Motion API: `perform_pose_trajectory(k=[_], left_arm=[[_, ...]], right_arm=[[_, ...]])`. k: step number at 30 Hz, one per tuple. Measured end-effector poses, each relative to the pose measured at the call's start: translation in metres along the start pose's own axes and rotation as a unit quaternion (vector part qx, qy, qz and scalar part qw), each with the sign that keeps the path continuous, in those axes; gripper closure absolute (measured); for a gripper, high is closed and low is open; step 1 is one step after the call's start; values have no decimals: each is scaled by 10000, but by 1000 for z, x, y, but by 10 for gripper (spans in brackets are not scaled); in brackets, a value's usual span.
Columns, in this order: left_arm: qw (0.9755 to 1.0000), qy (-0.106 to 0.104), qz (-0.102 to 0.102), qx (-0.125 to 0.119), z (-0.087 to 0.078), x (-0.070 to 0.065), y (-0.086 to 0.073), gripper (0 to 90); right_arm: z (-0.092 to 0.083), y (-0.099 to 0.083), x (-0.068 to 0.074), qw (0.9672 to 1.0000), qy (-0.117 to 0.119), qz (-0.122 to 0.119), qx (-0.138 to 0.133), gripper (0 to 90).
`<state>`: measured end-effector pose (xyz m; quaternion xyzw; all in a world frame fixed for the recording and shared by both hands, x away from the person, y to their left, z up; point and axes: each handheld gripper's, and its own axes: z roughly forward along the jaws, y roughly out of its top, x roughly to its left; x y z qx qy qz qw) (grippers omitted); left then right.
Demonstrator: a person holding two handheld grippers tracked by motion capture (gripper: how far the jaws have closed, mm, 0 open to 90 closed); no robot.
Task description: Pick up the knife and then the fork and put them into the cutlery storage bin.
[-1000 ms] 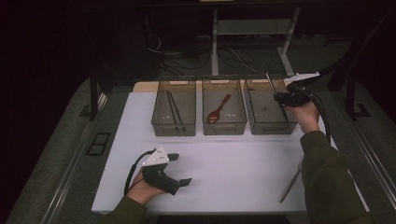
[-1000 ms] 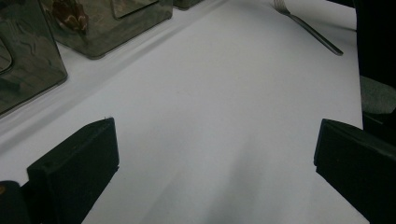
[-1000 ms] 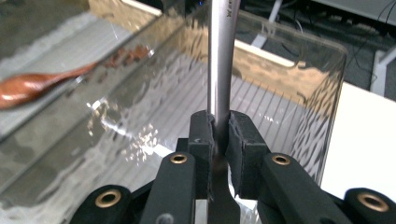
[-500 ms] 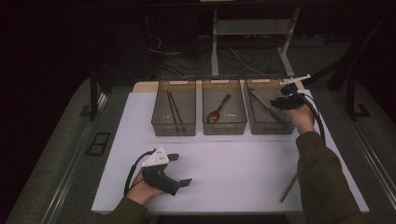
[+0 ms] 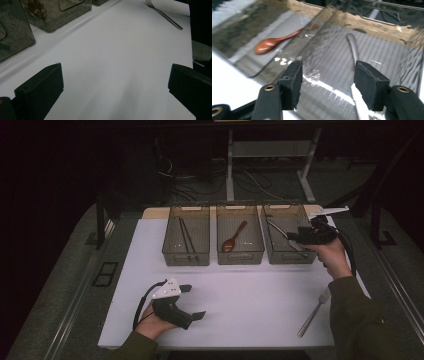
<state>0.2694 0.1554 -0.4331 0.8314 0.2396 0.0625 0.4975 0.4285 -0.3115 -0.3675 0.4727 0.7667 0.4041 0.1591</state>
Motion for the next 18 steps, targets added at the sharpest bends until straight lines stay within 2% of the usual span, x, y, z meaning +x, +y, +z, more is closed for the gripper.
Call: perform_pose_trajectory(k=[7, 11, 16, 18], left_arm=[[10000, 9, -13, 20, 1, 0, 0, 0], [10000, 13, -24, 26, 1, 1, -1, 0], [10000, 25, 2, 38, 1, 0, 0, 0], [10000, 28, 7, 42, 1, -1, 0, 0]], right_arm=[[-20, -14, 15, 9996, 210, -171, -17, 366], [-27, -26, 24, 9991, 316, -280, -90, 366], [-33, -38, 34, 9976, 559, -402, -53, 365], [-37, -43, 37, 9973, 584, -439, -54, 366]])
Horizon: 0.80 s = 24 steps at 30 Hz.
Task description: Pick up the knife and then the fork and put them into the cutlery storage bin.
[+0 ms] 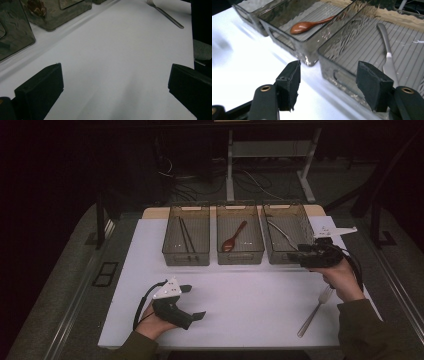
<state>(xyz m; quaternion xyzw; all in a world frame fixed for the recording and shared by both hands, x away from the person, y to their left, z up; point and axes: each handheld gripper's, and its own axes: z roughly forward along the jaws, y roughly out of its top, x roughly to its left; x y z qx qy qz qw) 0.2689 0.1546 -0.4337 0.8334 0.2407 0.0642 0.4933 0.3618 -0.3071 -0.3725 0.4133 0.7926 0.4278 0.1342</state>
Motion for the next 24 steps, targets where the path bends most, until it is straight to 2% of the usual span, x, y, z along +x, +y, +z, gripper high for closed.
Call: perform_pose_trajectory(k=[8, 11, 18, 24], left_arm=[[10000, 18, 5, 12, 0, 0, 0, 0], [10000, 26, 0, 12, -1, 0, 0, 0], [10000, 31, 9, 5, -1, 0, 0, 0], [10000, 33, -6, -9, -1, -1, 1, 0]], right_arm=[[-15, -19, 8, 9999, 98, -109, -9, 422], [-20, -27, 12, 9998, 150, -129, 60, 481], [-30, -46, 24, 9987, 283, -266, 331, 696], [-40, -64, 32, 9973, 372, -415, 481, 815]])
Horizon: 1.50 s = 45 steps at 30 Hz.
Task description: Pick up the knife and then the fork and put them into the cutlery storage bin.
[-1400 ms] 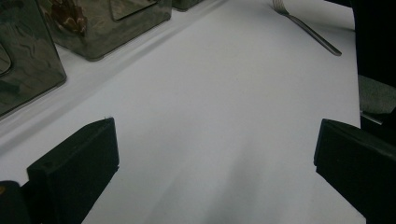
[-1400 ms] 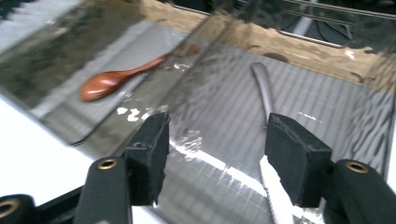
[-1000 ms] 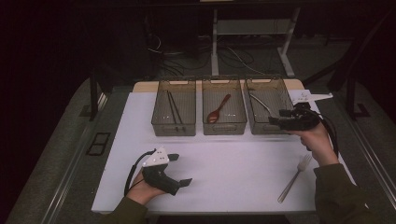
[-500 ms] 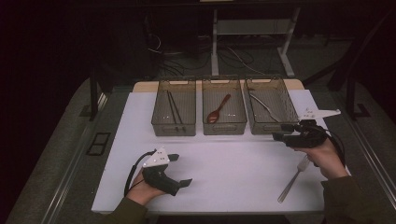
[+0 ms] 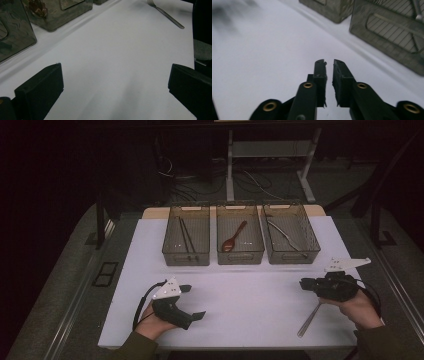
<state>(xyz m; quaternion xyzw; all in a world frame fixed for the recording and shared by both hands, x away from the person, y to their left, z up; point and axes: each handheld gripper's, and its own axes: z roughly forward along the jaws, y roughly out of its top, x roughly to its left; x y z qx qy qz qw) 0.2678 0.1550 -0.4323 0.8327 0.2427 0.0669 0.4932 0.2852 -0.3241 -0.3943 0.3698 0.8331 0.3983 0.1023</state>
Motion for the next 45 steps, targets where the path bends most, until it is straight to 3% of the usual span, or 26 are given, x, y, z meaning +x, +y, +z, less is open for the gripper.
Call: perform_pose_trajectory(k=[6, 19, 28, 35, 45], left_arm=[[10000, -9, 29, 23, 0, 0, 0, 0], [10000, -14, 36, 32, 1, -1, 0, 0], [10000, -8, 28, 59, 2, 0, 0, 0], [10000, 1, 22, 36, 1, -1, 0, 0], [10000, 8, 25, 45, 1, -1, 0, 0]], right_arm=[[-7, -16, 6, 9999, 102, 50, 112, 897], [-18, -55, 20, 9981, 254, -27, 568, 899], [-15, -70, 28, 9957, 360, -66, 851, 899], [-4, -73, 32, 9938, 449, -190, 996, 900], [9, -62, 33, 9948, 333, -385, 885, 900]])
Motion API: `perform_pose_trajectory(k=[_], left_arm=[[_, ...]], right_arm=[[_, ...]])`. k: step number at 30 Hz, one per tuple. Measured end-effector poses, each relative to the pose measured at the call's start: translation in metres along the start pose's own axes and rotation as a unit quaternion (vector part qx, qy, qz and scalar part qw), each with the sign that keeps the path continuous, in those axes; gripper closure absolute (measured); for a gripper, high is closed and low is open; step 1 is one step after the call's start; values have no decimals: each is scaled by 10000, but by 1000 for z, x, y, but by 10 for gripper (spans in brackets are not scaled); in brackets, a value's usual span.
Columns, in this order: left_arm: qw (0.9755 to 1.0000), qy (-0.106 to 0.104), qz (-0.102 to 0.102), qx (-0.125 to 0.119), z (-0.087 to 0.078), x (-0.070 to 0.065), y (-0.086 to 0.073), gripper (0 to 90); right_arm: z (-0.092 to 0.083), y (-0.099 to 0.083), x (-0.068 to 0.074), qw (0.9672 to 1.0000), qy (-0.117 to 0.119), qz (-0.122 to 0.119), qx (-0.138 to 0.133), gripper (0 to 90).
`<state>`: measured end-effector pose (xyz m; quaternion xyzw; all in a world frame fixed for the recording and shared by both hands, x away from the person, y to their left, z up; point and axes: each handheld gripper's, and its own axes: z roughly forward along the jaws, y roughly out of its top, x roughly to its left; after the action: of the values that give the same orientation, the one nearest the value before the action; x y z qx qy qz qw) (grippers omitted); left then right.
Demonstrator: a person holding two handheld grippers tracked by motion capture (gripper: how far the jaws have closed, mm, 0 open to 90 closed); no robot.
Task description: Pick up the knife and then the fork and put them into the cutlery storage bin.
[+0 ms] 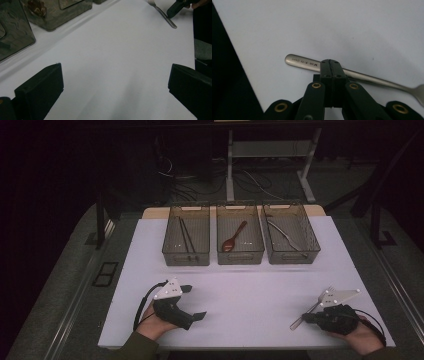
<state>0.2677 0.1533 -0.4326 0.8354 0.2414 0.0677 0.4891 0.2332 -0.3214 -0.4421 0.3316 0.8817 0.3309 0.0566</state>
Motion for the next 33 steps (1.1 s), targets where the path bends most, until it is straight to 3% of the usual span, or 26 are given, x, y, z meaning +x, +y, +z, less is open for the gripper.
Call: perform_pose_trajectory(k=[18, 25, 27, 30, 33], left_arm=[[10000, -5, -20, -17, 1, 1, -1, 0], [10000, -31, -22, -2, 1, 1, -1, 0], [10000, -33, -27, -2, 1, 1, -1, 0], [10000, -21, -20, 0, 1, 1, -1, 0], [10000, -26, -28, -23, 1, 1, -1, 0]], right_arm=[[30, 38, -13, 9999, -111, -44, -83, 900], [33, 41, -17, 9999, -86, 0, -87, 900], [28, 42, -18, 9999, 16, 26, -149, 896], [15, 49, -21, 9998, 98, -87, -180, 771], [3, 56, -27, 9993, -29, -380, 47, 673]])
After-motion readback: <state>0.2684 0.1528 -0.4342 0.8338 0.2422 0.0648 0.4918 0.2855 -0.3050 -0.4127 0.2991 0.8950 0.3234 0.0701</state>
